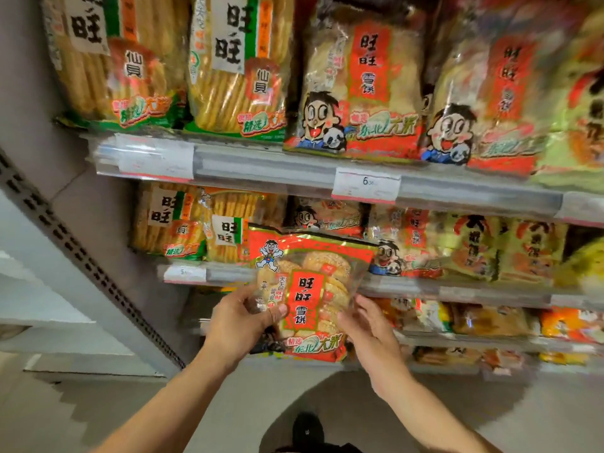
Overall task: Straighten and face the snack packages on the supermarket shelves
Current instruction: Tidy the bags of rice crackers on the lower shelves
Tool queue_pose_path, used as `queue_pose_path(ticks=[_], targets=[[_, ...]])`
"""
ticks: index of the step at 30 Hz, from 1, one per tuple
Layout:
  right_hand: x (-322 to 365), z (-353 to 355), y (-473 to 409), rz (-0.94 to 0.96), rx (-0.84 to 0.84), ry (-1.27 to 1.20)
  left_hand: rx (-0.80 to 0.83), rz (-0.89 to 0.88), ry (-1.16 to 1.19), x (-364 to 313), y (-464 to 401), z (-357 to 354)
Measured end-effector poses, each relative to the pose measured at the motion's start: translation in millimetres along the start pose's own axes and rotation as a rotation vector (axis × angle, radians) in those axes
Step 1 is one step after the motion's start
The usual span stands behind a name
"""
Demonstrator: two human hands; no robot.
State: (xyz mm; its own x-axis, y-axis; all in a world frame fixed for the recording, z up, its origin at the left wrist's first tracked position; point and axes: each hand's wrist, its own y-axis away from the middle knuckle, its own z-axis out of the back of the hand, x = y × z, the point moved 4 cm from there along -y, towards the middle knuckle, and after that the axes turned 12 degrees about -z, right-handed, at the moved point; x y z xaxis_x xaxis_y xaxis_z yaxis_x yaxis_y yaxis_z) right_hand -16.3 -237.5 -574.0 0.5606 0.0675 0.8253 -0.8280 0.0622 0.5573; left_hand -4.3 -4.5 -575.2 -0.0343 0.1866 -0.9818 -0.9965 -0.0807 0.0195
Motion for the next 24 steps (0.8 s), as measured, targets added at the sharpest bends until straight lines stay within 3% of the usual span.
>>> queue_pose_path(ticks=[3,14,24], targets=[[22.4,19.2,-17.5,0.037,-0.049,0.028,-0.037,0.005,-0.147,-18.6,-31.4,-22.3],[120.6,43.7,-104.9,0.155,-0.11,0.079,-0.104,-0.148,-0.237,-51.3,-109.3,-61.1],[109.6,29.2,-142.4,0.113,-0.155,0.236,-0.118,-0.16,-0.419,-40.2,-119.7,-69.3]])
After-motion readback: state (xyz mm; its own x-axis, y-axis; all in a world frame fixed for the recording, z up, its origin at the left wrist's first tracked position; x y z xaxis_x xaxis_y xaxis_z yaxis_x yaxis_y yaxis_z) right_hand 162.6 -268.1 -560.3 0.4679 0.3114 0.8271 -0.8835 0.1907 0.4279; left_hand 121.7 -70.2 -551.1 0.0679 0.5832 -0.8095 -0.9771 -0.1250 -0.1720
